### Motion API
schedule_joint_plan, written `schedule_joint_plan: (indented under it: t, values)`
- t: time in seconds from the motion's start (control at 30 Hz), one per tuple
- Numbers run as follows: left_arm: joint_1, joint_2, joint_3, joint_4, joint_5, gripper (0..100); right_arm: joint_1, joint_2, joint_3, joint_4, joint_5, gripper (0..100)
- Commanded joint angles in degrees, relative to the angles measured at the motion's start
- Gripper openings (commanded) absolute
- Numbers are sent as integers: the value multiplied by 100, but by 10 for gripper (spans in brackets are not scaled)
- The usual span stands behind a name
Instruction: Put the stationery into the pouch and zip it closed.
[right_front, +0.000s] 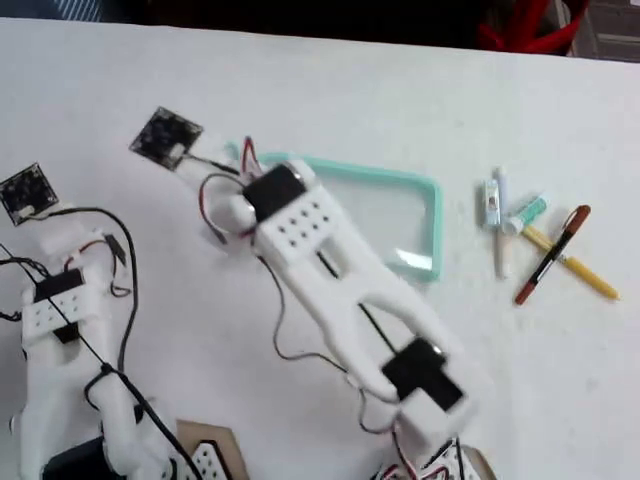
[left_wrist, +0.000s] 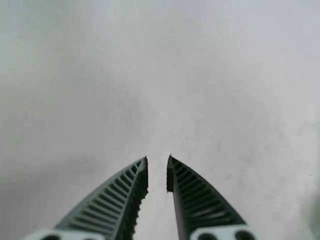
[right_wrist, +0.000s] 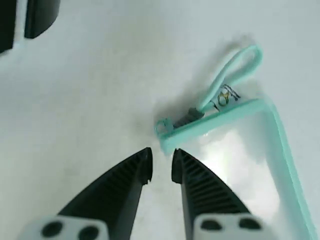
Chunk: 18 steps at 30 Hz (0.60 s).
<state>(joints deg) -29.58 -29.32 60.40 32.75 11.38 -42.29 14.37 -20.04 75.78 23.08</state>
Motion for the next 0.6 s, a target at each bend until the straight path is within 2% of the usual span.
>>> schedule_joint_plan:
  t: [0.0,0.23,0.57]
  values:
    - [-48,-22,-176,-211,53,85,-22,998,-1442,48,-53,81]
    - [-66,-22,141,-853,44,84,154,2853,-3200,57,-571,241]
    - [-40,-22,141,-853,44,83,637,4892,-5327,66,-862,248]
